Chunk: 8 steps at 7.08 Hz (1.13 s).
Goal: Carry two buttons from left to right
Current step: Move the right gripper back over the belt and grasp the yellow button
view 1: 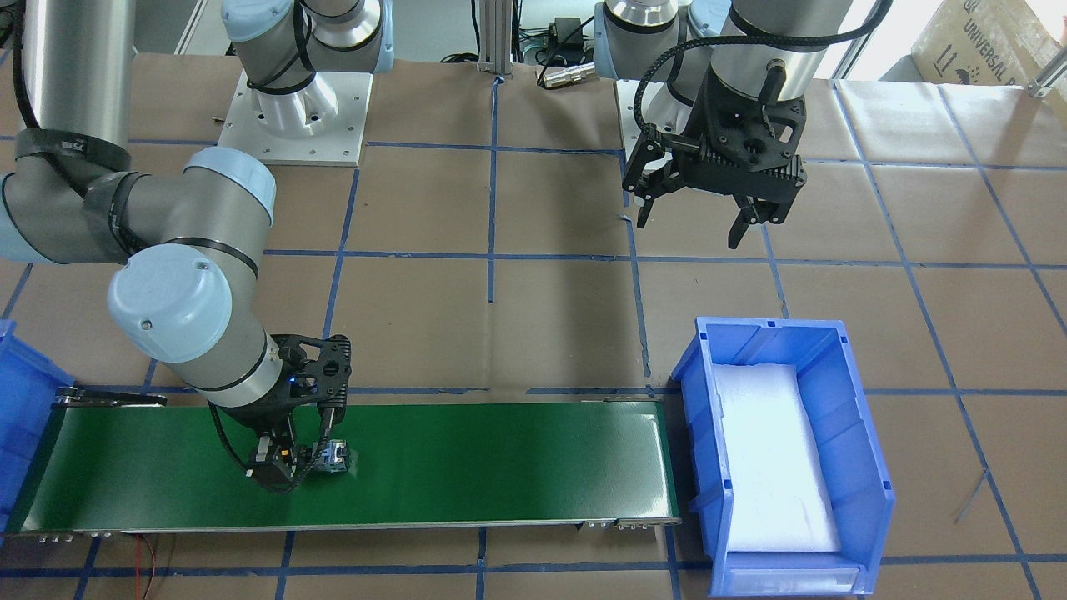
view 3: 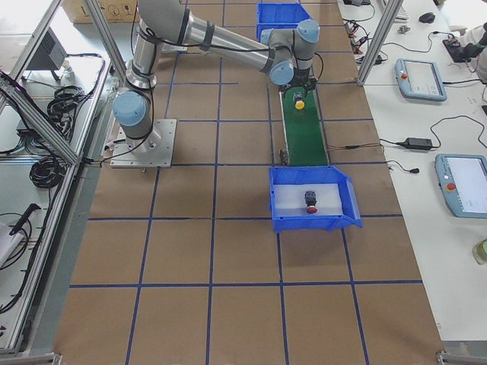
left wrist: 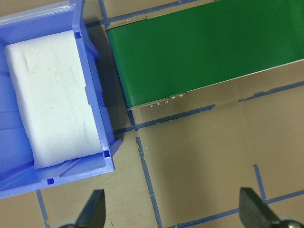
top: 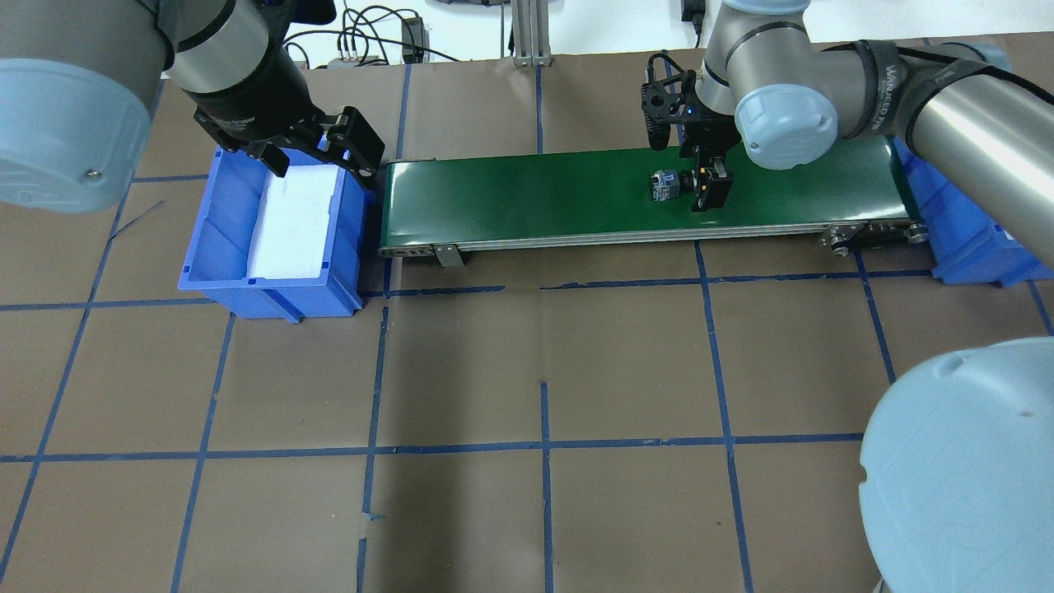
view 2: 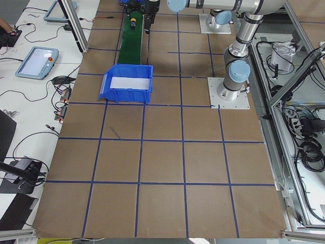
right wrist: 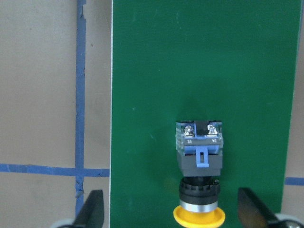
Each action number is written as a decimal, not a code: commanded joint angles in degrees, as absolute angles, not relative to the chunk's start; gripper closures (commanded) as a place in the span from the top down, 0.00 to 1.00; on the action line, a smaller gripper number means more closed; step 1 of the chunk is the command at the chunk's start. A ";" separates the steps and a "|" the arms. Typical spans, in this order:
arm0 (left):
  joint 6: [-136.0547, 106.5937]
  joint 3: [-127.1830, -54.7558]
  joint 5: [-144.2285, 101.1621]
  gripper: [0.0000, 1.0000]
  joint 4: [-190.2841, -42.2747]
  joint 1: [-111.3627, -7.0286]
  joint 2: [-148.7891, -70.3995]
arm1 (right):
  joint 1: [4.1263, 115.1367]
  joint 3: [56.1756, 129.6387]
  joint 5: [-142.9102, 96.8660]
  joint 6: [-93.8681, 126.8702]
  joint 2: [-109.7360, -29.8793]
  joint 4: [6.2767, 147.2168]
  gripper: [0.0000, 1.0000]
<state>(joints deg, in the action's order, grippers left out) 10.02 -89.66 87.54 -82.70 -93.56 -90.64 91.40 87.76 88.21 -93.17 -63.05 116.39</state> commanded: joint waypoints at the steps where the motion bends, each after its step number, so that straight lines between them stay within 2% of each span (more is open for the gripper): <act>1: 10.02 -89.65 87.54 1.00 -82.71 -93.60 -90.62 | 91.50 88.41 88.16 -96.33 -62.05 118.65 0.99; 6: 10.02 -89.65 87.54 1.00 -82.71 -93.52 -90.62 | 90.88 88.42 88.33 -96.42 -61.00 119.62 0.99; 8: 10.02 -89.74 87.54 1.00 -82.71 -93.69 -90.62 | 90.62 88.24 88.16 -96.50 -61.43 119.09 0.49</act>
<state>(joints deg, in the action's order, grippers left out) 10.02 -89.70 87.54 -82.74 -93.61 -90.61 90.76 88.29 88.28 -96.50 -61.20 119.38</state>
